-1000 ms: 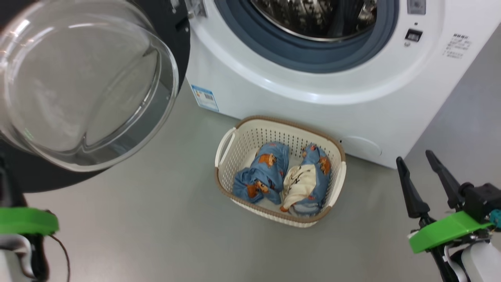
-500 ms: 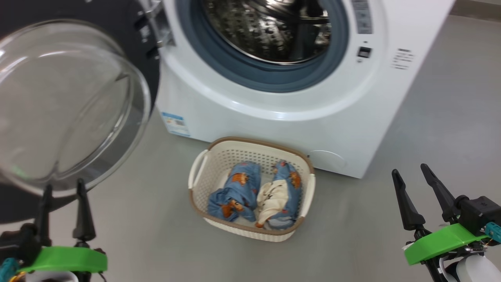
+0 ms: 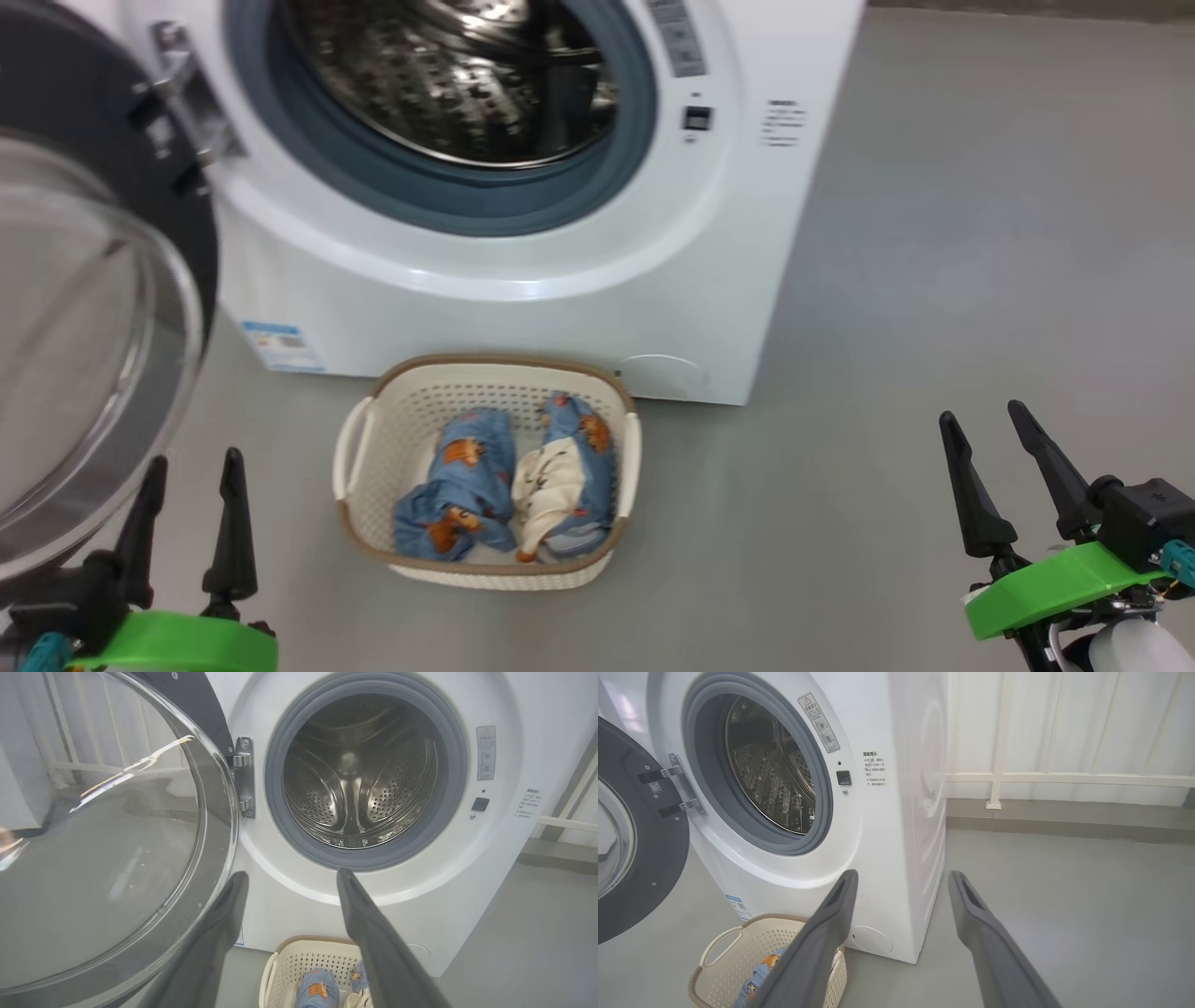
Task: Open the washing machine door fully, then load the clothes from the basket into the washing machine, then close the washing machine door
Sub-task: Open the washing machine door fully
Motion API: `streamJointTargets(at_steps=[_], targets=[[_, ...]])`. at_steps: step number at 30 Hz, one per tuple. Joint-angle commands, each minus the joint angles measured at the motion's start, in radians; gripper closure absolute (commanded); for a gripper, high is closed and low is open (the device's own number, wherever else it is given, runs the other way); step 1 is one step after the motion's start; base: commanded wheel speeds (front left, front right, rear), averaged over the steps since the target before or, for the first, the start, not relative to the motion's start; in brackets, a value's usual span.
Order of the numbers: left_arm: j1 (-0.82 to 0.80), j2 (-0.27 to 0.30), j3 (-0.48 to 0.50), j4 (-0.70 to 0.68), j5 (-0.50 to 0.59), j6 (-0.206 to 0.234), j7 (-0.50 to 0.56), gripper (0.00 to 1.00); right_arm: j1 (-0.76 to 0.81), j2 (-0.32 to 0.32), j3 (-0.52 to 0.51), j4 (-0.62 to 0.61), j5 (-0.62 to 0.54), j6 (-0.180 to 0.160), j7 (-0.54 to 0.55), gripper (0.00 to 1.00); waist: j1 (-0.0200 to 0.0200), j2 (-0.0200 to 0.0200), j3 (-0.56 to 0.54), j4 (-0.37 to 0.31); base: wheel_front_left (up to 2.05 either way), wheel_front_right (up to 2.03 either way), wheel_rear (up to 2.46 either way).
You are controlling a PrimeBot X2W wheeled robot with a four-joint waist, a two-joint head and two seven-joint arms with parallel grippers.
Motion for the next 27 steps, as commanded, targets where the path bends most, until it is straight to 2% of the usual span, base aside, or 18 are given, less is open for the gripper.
streamJointTargets(at_steps=[1,15,27], targets=[[0.001,0.033,0.028,-0.029,-0.013,0.001,-0.005,0.0,0.01,-0.012,0.013,-0.023,0.002,0.004,-0.01,0.0,0.0,0.0,-0.009,-0.074,0.0,0.0,0.0],[0.05,0.035,0.038,-0.016,-0.029,0.001,-0.005,0.0,0.037,-0.006,0.007,-0.025,0.004,0.004,-0.01,0.0,0.0,0.0,-0.03,-0.197,0.0,0.0,0.0],[0.048,0.038,0.031,-0.004,-0.047,0.001,-0.005,0.0,0.043,0.006,-0.003,-0.032,0.002,0.004,-0.01,0.0,0.0,0.0,-0.02,-0.208,0.0,0.0,0.0]])
